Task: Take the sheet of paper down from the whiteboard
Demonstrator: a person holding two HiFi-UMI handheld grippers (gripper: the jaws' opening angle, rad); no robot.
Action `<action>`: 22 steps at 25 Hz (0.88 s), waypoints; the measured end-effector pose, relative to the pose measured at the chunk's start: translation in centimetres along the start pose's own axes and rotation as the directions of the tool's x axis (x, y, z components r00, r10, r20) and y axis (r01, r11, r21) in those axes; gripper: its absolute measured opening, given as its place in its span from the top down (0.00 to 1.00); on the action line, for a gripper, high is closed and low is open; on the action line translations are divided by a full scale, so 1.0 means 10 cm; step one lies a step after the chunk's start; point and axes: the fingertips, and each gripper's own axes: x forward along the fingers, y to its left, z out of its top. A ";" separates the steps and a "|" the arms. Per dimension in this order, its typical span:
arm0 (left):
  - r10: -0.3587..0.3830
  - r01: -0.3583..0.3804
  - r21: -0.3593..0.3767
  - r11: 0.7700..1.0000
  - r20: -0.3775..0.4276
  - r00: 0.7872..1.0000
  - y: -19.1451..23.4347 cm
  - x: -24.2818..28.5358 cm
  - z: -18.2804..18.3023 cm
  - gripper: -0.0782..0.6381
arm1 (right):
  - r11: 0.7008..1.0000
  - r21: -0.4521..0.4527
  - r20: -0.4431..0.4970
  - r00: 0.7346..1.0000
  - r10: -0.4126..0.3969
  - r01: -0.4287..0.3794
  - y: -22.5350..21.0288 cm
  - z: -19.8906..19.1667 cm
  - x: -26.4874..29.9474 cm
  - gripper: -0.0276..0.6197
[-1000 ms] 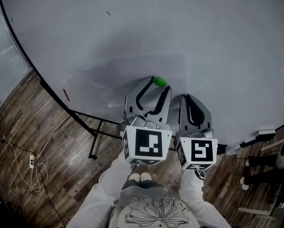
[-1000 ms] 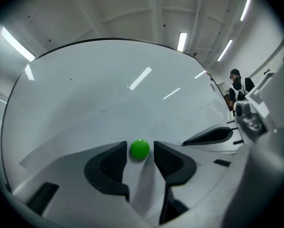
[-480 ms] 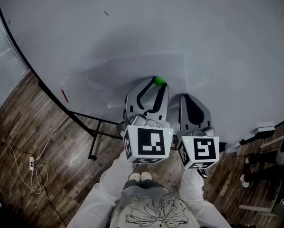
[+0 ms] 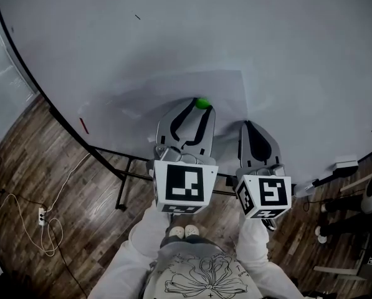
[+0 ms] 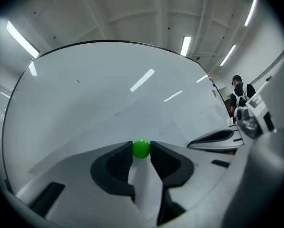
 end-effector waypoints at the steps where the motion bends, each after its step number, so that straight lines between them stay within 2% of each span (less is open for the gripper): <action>1: 0.003 -0.003 0.002 1.000 0.005 1.000 0.02 -0.02 0.02 0.73 | 1.000 -0.003 -0.003 1.000 -0.007 0.007 -0.03 0.00 -0.02 0.95; 15: 0.064 -0.063 -0.035 0.997 0.044 0.997 0.31 -0.11 0.17 0.73 | 0.989 -0.050 -0.102 0.985 -0.143 0.138 -0.57 -0.19 -0.39 0.95; 22: 0.082 -0.081 -0.026 0.996 0.038 0.996 0.40 -0.03 0.17 0.73 | 0.981 -0.049 -0.126 0.973 -0.194 0.190 -0.79 -0.27 -0.54 0.95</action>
